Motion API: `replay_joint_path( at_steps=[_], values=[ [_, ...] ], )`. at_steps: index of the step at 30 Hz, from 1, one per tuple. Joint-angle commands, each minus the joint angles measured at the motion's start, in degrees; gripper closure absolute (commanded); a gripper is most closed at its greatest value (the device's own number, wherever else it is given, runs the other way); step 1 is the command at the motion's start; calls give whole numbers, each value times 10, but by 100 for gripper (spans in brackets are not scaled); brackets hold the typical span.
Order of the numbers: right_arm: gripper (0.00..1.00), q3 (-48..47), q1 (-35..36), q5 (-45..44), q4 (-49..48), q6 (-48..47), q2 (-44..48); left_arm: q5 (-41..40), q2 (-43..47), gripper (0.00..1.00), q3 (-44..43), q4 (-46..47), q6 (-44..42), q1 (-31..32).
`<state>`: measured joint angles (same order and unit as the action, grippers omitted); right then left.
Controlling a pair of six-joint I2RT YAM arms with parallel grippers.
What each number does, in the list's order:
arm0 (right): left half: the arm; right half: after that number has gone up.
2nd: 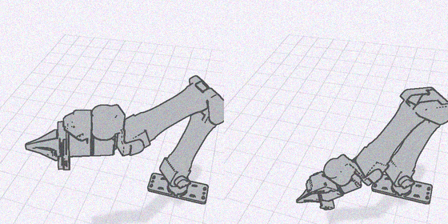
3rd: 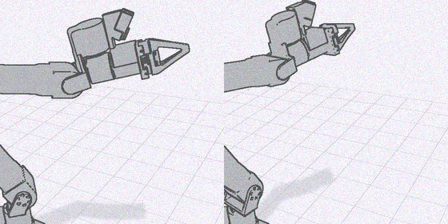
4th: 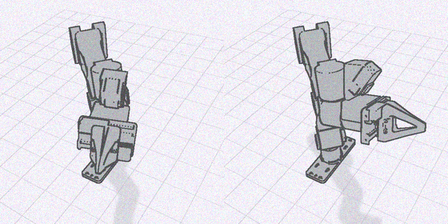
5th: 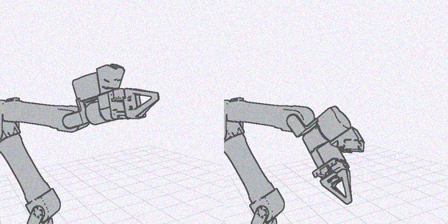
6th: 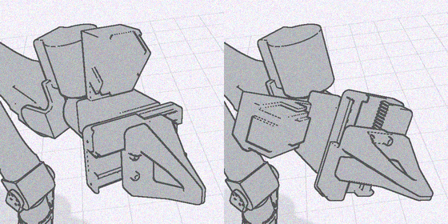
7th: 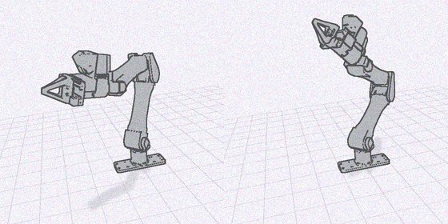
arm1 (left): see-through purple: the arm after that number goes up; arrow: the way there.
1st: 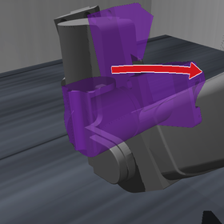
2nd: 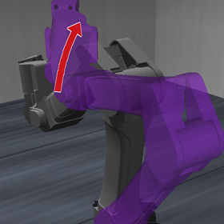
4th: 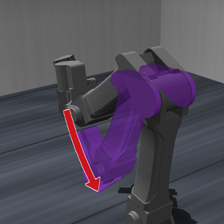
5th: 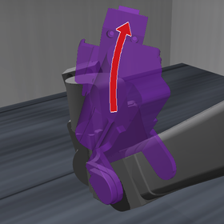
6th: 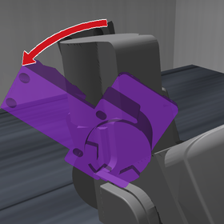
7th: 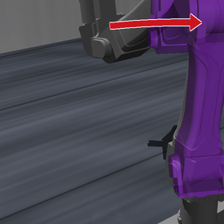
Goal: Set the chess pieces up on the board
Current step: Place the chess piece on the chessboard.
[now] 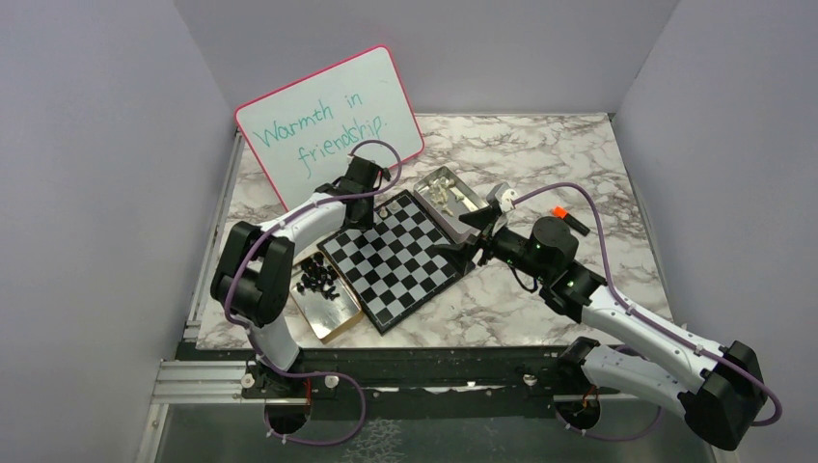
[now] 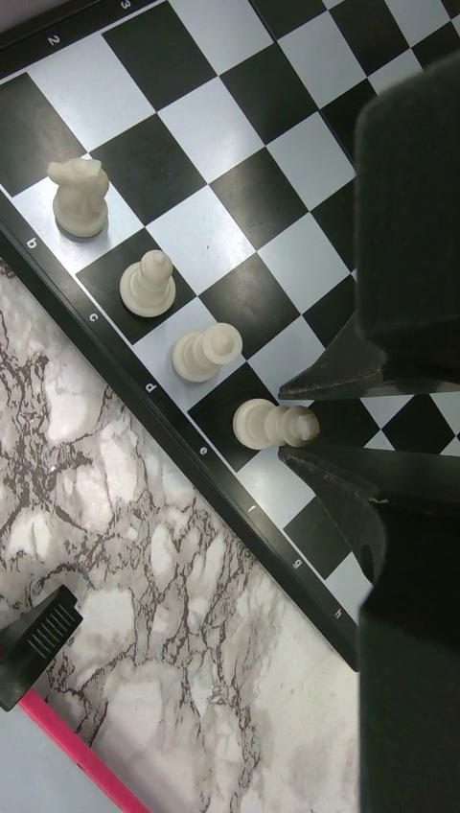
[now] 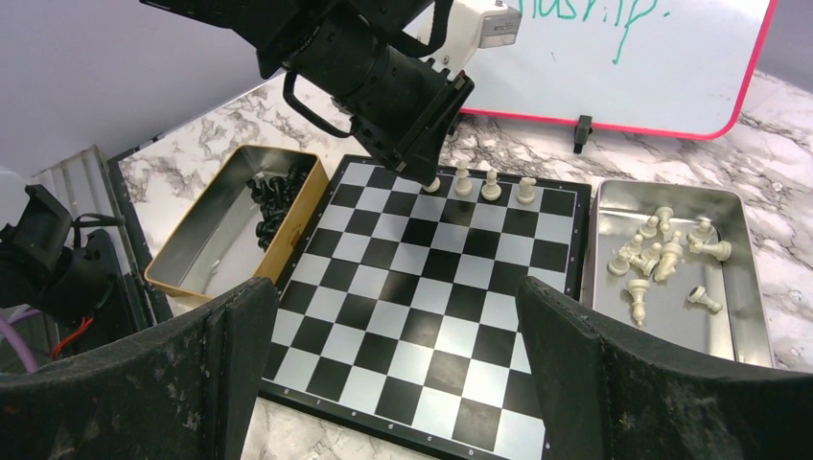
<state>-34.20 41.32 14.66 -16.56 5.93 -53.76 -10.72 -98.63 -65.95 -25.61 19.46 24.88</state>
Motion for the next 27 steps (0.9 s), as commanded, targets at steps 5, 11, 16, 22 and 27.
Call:
replay_joint_path(
  at_steps=[5,11,16,22,27],
  values=[
    [0,-3,4,2,2,-8,0,1,-13,76,-22,6,-3,4],
    [0,-2,4,2,2,-8,0,1,-21,76,-21,6,-3,4],
    [0,-6,4,2,7,-9,3,-1,-25,76,-22,8,-1,4],
    [0,-9,4,-1,12,-11,6,-2,-27,72,-22,9,0,4],
    [0,-13,4,-1,17,-13,6,4,-30,71,-27,10,-2,4]
  ],
)
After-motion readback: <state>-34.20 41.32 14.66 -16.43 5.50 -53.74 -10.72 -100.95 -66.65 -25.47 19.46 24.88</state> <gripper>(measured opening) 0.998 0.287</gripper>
